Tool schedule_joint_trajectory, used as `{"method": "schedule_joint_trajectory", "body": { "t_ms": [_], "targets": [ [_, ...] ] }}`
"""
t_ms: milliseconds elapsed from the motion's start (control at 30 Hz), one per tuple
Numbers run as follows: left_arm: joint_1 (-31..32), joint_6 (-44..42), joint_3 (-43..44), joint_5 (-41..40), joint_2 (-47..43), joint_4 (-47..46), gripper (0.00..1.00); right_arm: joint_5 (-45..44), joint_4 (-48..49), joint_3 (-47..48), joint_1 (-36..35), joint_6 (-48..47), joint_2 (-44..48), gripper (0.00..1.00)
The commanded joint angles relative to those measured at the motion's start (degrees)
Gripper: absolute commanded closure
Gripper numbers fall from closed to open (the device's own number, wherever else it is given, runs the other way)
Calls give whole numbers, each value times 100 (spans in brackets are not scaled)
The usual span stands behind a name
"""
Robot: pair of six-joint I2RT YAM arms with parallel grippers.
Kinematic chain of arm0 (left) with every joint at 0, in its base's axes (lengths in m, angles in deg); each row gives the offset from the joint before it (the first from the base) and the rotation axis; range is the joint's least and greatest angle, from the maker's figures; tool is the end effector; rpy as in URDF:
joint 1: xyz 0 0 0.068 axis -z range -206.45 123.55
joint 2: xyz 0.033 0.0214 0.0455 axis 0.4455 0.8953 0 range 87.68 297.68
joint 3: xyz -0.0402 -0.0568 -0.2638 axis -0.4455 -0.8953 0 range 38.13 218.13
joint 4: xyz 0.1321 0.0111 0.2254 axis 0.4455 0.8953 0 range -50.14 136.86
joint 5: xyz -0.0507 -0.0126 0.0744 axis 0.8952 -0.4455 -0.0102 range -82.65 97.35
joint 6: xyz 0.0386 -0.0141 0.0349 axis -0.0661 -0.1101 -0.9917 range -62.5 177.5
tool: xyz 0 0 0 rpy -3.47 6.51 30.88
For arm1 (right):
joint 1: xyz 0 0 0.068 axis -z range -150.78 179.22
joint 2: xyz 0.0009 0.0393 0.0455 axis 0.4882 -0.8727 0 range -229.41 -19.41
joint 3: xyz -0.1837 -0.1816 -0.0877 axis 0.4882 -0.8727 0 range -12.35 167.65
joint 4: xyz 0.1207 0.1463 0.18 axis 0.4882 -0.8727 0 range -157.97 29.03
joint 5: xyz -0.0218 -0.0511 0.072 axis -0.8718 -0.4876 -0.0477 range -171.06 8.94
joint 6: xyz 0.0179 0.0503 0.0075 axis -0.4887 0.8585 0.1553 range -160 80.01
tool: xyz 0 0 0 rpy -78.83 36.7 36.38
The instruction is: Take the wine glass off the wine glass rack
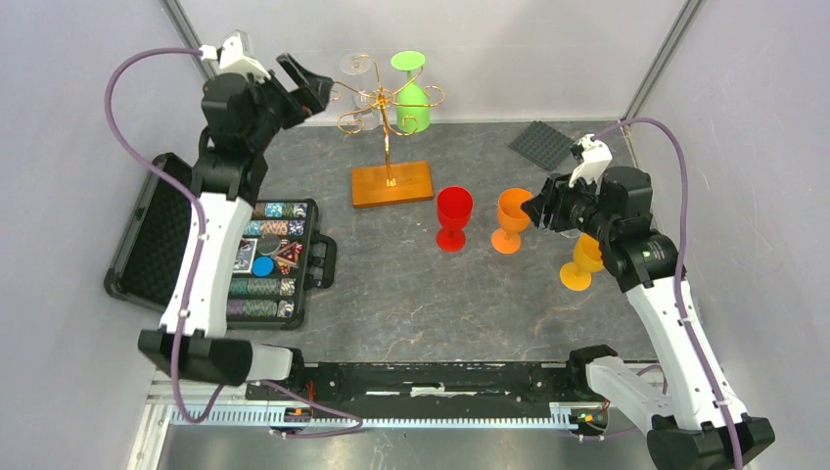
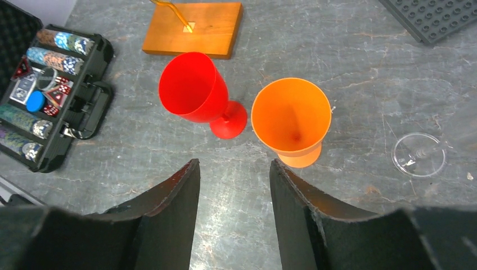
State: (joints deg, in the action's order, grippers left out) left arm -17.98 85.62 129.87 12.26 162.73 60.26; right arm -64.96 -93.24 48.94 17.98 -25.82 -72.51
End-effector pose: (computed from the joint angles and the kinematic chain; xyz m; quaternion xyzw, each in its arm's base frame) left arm 0.2751 -0.0440 0.4894 -0.0955 0.7232 -0.2442 0.6389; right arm 0.1887 0.0474 0.3748 -0.0549 0.8324 0.2331 0.4997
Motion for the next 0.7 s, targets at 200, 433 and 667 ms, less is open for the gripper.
{"method": "schedule_joint_trajectory", "body": {
  "t_ms": [200,433,667],
  "targets": [
    [-1308,1306,1644,2015,2066,-810,15,-98,444,-86,13,330,191,48],
    [-1374,1868,3580,3484,4024,-808,22,-54,484,-272,13,451,245,49],
    [-1228,2498,3820,3947,4741,-1497,29,14,521,-415,6,531,317,50]
  ]
}}
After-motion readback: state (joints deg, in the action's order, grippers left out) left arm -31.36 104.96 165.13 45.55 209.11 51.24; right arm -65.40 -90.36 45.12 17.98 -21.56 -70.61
